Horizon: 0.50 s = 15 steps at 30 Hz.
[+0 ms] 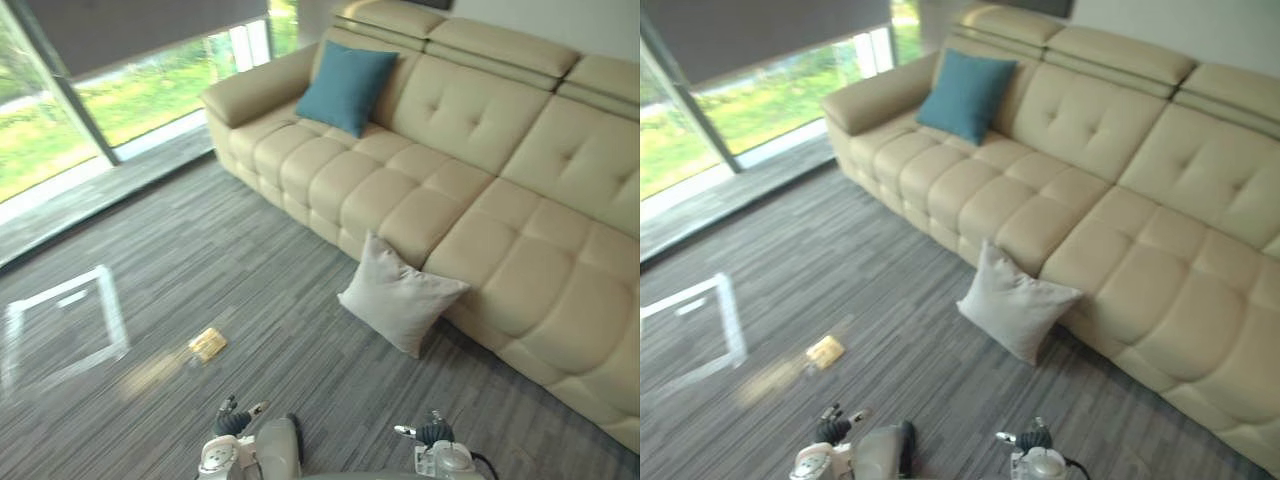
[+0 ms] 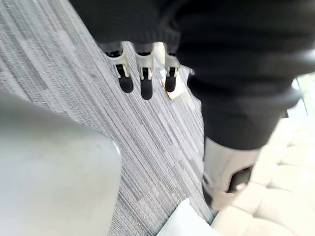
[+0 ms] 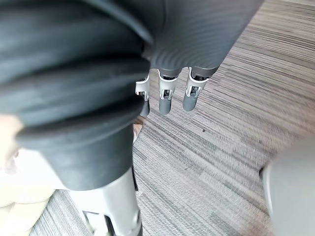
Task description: Pick up cushions and gather them together orderly.
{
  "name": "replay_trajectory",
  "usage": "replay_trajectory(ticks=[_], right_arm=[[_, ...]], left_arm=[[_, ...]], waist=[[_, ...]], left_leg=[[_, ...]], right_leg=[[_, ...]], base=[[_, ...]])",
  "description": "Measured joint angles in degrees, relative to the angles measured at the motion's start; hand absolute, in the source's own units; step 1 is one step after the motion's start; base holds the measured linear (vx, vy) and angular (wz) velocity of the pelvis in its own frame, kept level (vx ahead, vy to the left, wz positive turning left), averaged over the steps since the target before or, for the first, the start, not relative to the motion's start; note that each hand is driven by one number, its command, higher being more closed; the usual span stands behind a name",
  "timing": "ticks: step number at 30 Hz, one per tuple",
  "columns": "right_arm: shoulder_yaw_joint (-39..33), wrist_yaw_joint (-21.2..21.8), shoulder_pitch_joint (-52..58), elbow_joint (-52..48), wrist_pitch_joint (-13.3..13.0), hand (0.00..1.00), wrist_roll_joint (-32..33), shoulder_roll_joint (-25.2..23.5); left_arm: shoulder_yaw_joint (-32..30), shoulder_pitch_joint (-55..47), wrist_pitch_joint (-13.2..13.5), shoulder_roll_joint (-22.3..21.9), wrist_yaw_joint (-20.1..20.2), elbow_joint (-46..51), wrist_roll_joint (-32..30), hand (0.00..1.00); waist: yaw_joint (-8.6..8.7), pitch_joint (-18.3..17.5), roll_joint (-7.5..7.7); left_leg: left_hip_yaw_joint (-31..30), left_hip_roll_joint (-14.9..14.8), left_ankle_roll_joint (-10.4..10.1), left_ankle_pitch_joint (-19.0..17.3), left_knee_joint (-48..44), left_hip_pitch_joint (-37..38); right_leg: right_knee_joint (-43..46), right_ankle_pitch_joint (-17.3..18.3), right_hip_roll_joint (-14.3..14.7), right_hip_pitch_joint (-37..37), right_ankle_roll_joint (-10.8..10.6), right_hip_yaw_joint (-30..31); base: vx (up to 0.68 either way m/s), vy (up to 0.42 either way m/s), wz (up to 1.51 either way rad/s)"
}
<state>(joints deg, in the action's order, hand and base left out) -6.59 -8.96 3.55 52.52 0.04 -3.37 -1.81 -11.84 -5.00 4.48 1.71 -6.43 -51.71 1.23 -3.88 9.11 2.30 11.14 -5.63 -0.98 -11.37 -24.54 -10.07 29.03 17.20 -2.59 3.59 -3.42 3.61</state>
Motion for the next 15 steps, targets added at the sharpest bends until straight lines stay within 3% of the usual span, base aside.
replay_trajectory(ticks=[1,2,3,5,8,10,12,13,15], right_arm=[[0.03,0.15,-0.25,-0.09,-0.22,0.0,-0.01,-0.17],[0.05,0.17,-0.37,-0.11,-0.49,0.0,-0.01,-0.36],[0.09,0.19,-0.53,-0.02,-0.58,0.0,-0.02,-0.43],[0.16,0.35,-1.07,0.46,-0.77,0.0,-0.15,-0.42],[0.15,0.47,-2.7,1.97,-0.93,0.0,-0.59,0.34],[0.15,0.53,-3.87,2.64,-0.7,0.0,-0.7,0.92],[0.12,0.54,-3.63,2.85,-0.71,0.0,-0.99,1.36],[0.02,0.61,-3.71,2.94,-0.74,0.0,-1.11,2.35],[-0.4,0.64,-3.5,2.93,-0.76,0.0,-1.07,4.15]], left_arm=[[0.1,0.24,-0.27,0.18,-0.14,-0.8,0.04,0.0],[0.58,0.29,-0.28,0.33,-0.43,-1.81,0.01,0.0],[0.58,0.31,-0.28,0.36,-0.6,-2.16,0.03,0.0],[2.02,0.39,-0.25,0.77,-0.71,-3.74,0.05,0.0],[4.37,1.76,-0.36,1.56,-0.43,-6.31,0.03,0.0],[5.21,2.31,-0.48,1.82,-0.15,-7.22,-0.07,0.0],[6.26,2.45,-0.58,2.55,0.43,-7.44,-0.39,0.0],[6.17,3.07,-0.37,2.33,0.51,-7.73,-1.13,0.0],[6.31,2.99,-0.22,0.71,0.77,-7.91,-1.93,0.0]], waist=[[0.05,0.28,-0.19],[0.06,0.32,-0.26],[0.05,0.32,-0.26],[0.7,0.19,-0.71],[1.09,0.37,-1.47],[1.45,0.72,-1.93],[1.91,1.43,-0.68],[2.1,2.06,-1.08],[2.13,1.92,-3.26]], left_leg=[[2.45,0.11,0.41,-1.39,1.59,3.87],[4.81,0.12,0.59,-2.07,3.53,7.71],[5.92,0.14,0.61,-2.14,4.77,9.61],[9.11,-0.45,0.55,-2.09,9.74,15.24],[12.25,-1.86,-0.18,-1.68,12.97,17.84],[13.21,-2.72,-0.57,-1.46,13.73,18.59],[12.65,-1.4,-0.73,-1.51,13.9,20.73],[10.93,-1.15,-2.87,-2.38,14.47,22.96],[9.06,-2.38,-3.67,-2.43,15.35,24.1]], right_leg=[[8.09,-1.16,-2.65,-3.17,-1.88,-4.23],[13.87,-1.29,-5.71,-5.17,-1.73,-9.49],[15.48,-1.01,-7.02,-5.73,-1.22,-11.82],[14.15,-0.05,-9.9,-7.76,0.43,-20.78],[1.95,-1.06,-8.78,-11.87,0.99,-28.4],[-4.71,-4.63,-6.98,-13.42,1.61,-29.81],[-14.99,-15.15,-4.95,-12.83,3.6,-27.64],[-14.08,-17.39,-4.28,-12.09,6.64,-25.67],[-12.45,-13.63,-2.82,-12.58,6.43,-24.8]], base=[[0.29,0.252,-0.9],[0.28,0.226,-0.9],[0.24,0.16,-0.77],[0.23,0.137,-0.59],[0.26,0.005,-0.56],[0.23,-0.083,-0.42],[0.28,-0.177,-0.23],[0.27,-0.173,-0.29],[0.26,-0.191,-0.25]])
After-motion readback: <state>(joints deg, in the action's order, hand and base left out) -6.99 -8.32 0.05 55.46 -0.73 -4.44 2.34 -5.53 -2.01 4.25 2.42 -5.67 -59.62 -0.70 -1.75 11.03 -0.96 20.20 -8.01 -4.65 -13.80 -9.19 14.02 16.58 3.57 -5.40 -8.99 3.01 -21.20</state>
